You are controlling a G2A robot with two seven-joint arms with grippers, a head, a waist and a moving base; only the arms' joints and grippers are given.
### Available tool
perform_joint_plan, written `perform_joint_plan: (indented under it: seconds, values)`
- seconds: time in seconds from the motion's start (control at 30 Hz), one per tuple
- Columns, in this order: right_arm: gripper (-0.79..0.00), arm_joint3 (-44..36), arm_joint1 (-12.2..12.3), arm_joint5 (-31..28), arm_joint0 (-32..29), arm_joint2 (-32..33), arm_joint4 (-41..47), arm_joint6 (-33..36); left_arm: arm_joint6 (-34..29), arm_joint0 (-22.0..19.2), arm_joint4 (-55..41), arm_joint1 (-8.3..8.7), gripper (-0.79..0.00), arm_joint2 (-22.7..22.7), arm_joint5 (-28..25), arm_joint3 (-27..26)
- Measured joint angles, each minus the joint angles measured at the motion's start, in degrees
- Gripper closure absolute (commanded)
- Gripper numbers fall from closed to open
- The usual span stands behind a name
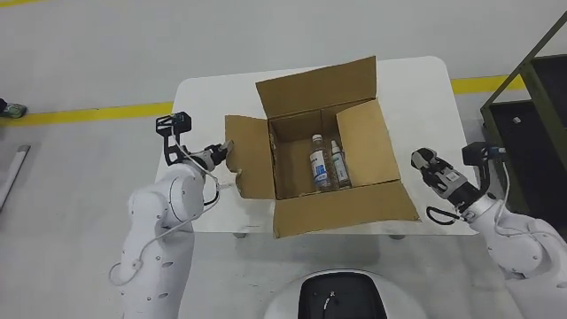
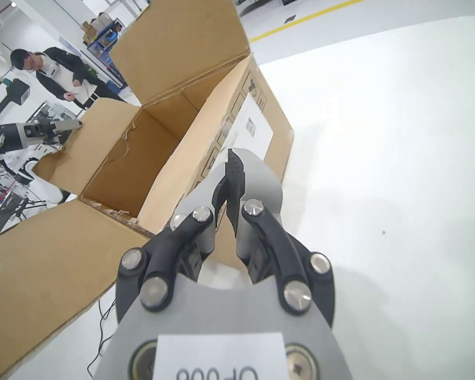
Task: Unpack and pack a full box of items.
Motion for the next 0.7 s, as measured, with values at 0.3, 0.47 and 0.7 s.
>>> perform_joint_plan:
  seconds: [0.3,0.47,0.7]
  values:
    - [0.0,-0.4,-0.4,-1.5,0.4,-4.2,-0.8,1.6,0.6,-2.2,-7.8,-0.62,-0.785,-1.2,3.8,-5.9]
    - [0.0,-1.8,-0.6,-2.4,-0.2,-6.2,-1.3,2.4,3.6,-3.7,-15.2,-1.34,-0.785,1.5,3.6,-7.7]
    - [0.0,-6.2,-0.2,-0.2,-3.5,-2.3,-2.7,0.8,4.4,-3.6,-28.3,-2.3,-0.785,6.2,0.8,-9.1]
